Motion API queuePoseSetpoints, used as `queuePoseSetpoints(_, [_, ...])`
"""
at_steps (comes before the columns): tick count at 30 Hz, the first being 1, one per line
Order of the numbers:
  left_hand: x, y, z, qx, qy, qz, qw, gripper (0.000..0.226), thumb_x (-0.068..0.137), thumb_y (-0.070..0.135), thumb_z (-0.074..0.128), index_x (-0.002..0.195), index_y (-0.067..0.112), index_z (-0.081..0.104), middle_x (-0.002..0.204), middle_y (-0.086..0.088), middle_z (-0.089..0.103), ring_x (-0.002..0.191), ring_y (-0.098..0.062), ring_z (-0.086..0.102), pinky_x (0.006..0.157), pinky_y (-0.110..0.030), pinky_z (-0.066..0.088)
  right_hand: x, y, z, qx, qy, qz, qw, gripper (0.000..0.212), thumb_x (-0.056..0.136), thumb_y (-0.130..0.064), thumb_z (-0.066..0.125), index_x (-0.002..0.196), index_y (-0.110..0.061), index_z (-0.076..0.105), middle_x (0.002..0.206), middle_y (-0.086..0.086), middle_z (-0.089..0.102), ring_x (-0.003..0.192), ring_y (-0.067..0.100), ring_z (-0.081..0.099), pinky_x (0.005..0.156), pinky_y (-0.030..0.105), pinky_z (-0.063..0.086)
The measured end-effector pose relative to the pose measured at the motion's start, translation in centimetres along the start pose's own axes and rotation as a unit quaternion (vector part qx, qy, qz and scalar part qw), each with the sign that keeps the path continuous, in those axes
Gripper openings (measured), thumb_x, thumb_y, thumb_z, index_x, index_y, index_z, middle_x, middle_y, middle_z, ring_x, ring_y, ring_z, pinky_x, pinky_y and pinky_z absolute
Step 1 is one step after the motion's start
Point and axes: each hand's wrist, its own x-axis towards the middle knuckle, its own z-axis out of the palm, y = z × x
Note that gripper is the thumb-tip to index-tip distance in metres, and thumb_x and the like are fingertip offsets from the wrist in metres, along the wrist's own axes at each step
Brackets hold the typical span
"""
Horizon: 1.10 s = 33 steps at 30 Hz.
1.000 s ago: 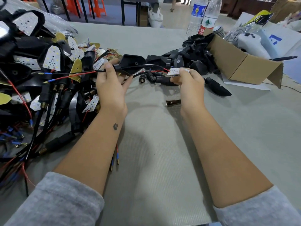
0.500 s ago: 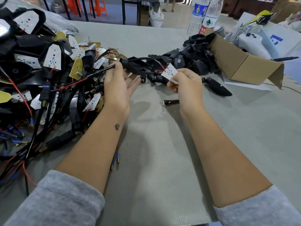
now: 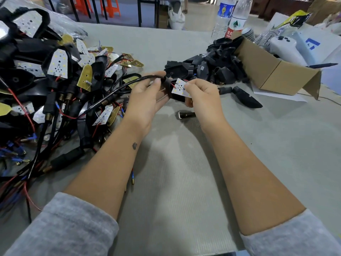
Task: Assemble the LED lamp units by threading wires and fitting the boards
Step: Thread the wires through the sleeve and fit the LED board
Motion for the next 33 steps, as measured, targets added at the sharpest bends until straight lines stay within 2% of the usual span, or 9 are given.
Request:
queuePoseSetpoints(4, [0.11, 0.21, -0.28, -0.005, 0.01, -0.01, 1.0, 0.029, 0.105, 0.017, 0.037, 0.095, 0.02, 0.065, 0.089, 0.001, 0.075, 0.093, -0.016, 0.072, 0.078, -0.03, 0.057, 0.12, 0.23, 0.02, -0.015, -0.003, -0.004, 1.0, 0.026, 0.093, -0.007, 0.054, 0.069, -0.016, 0.06, 0.07, -0.002, 0.058, 0.058, 0.007, 0.05, 0.059, 0.023, 0.044])
queuePoseSetpoints(7, [0.08, 0.28, -0.36, -0.025, -0.008, -0.014, 1.0, 0.023, 0.103, 0.015, 0.042, 0.099, 0.018, 0.064, 0.091, 0.0, 0.074, 0.095, -0.016, 0.07, 0.079, -0.029, 0.057, 0.09, 0.41, 0.02, -0.041, -0.01, -0.003, 0.999, 0.025, 0.093, -0.01, 0.055, 0.07, -0.018, 0.059, 0.076, 0.003, 0.06, 0.063, 0.011, 0.05, 0.063, 0.026, 0.045])
queuePoseSetpoints(11, [-0.19, 0.13, -0.05, 0.0, -0.027, 0.013, 1.0, 0.018, 0.1, 0.008, 0.048, 0.101, 0.018, 0.064, 0.088, 0.003, 0.071, 0.089, -0.011, 0.069, 0.09, -0.032, 0.056, 0.04, 0.37, 0.09, -0.045, -0.022, -0.002, 0.999, 0.028, 0.094, -0.012, 0.053, 0.068, -0.02, 0.059, 0.075, 0.002, 0.057, 0.065, 0.012, 0.047, 0.062, 0.026, 0.041])
queuePoseSetpoints(13, [-0.31, 0.11, -0.04, 0.009, -0.027, 0.025, 0.999, 0.019, 0.1, 0.007, 0.048, 0.099, 0.017, 0.063, 0.087, 0.003, 0.073, 0.089, -0.011, 0.069, 0.09, -0.032, 0.056, -0.08, 0.35, 0.24, -0.042, -0.021, -0.015, 0.999, 0.027, 0.096, -0.015, 0.054, 0.07, -0.021, 0.059, 0.069, -0.004, 0.054, 0.063, 0.009, 0.046, 0.064, 0.028, 0.042])
queuePoseSetpoints(17, [-0.32, 0.21, -0.13, -0.001, -0.022, 0.027, 0.999, 0.017, 0.1, 0.007, 0.048, 0.098, 0.015, 0.062, 0.096, -0.006, 0.071, 0.096, -0.019, 0.068, 0.092, -0.036, 0.055, -0.21, 0.3, 0.28, -0.059, -0.037, -0.038, 0.997, 0.025, 0.099, -0.015, 0.051, 0.075, -0.018, 0.06, 0.069, -0.007, 0.053, 0.065, 0.007, 0.047, 0.065, 0.027, 0.043])
queuePoseSetpoints(22, [-0.61, 0.1, 0.24, 0.003, -0.023, 0.034, 0.999, 0.011, 0.098, 0.007, 0.054, 0.093, 0.015, 0.06, 0.101, -0.003, 0.072, 0.103, -0.02, 0.068, 0.093, -0.037, 0.055, -0.09, 0.37, 0.23, -0.068, -0.034, -0.038, 0.996, 0.026, 0.099, -0.012, 0.05, 0.075, -0.015, 0.06, 0.065, -0.009, 0.05, 0.06, 0.001, 0.045, 0.062, 0.022, 0.043])
queuePoseSetpoints(27, [-0.62, -0.14, 0.16, -0.001, -0.026, 0.045, 0.999, 0.007, 0.098, 0.005, 0.051, 0.098, 0.008, 0.058, 0.12, -0.014, 0.066, 0.115, -0.031, 0.062, 0.095, -0.042, 0.054, -0.01, 0.4, 0.25, -0.075, -0.034, -0.016, 0.996, 0.022, 0.099, -0.012, 0.05, 0.084, -0.003, 0.063, 0.071, -0.003, 0.055, 0.061, 0.005, 0.048, 0.059, 0.02, 0.045])
queuePoseSetpoints(31, [-0.57, -0.26, -0.05, -0.015, -0.044, 0.054, 0.997, 0.01, 0.098, 0.001, 0.049, 0.098, 0.007, 0.057, 0.117, -0.013, 0.067, 0.114, -0.032, 0.063, 0.091, -0.041, 0.055, 0.03, 0.3, 0.0, -0.074, -0.032, 0.008, 0.997, 0.028, 0.1, -0.016, 0.05, 0.074, -0.014, 0.06, 0.066, -0.005, 0.052, 0.056, 0.008, 0.046, 0.058, 0.024, 0.042])
queuePoseSetpoints(33, [-0.57, -0.31, -0.08, -0.008, -0.052, 0.06, 0.997, 0.012, 0.098, 0.0, 0.048, 0.097, 0.008, 0.057, 0.117, -0.014, 0.066, 0.115, -0.034, 0.062, 0.093, -0.044, 0.054, 0.05, 0.31, -0.08, -0.076, -0.03, 0.013, 0.997, 0.027, 0.099, -0.016, 0.05, 0.074, -0.012, 0.059, 0.066, -0.003, 0.05, 0.059, 0.012, 0.045, 0.062, 0.028, 0.041])
